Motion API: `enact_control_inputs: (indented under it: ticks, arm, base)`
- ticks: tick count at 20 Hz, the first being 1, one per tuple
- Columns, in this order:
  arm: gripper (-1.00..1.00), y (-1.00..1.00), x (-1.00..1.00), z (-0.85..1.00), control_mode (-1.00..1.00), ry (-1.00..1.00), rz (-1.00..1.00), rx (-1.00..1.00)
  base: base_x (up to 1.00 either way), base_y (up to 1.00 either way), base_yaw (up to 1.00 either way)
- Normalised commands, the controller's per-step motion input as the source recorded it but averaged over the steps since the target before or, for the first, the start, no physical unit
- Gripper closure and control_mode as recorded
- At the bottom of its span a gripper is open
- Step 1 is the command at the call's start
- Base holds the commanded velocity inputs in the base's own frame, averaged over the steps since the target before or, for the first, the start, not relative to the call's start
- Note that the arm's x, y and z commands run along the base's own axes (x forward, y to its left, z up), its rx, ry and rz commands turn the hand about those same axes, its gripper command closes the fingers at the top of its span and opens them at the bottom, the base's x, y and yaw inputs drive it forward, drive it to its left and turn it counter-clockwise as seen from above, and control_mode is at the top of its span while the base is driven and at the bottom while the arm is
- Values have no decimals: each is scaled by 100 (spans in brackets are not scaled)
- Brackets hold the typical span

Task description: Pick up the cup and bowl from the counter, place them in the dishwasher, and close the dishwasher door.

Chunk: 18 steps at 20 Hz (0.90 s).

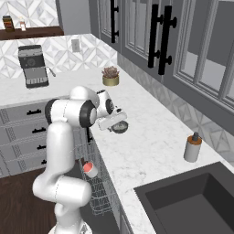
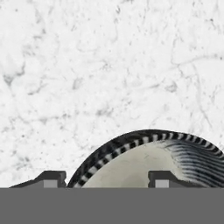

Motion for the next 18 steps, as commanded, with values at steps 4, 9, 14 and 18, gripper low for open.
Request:
enact_control_inputs:
  ticks: [4, 9, 14, 18]
  arm:
    - [100, 0, -7, -4, -100, 0, 0, 1]
    - [100, 2, -69, 0, -100, -5, 0, 2]
    - [100, 30, -100, 6, -100, -6, 0, 6]
    - [100, 55, -100, 0, -100, 0, 0, 6]
  base:
    - [0, 0, 0]
    - [0, 0, 0]
    - [0, 0, 0]
    - [0, 0, 0]
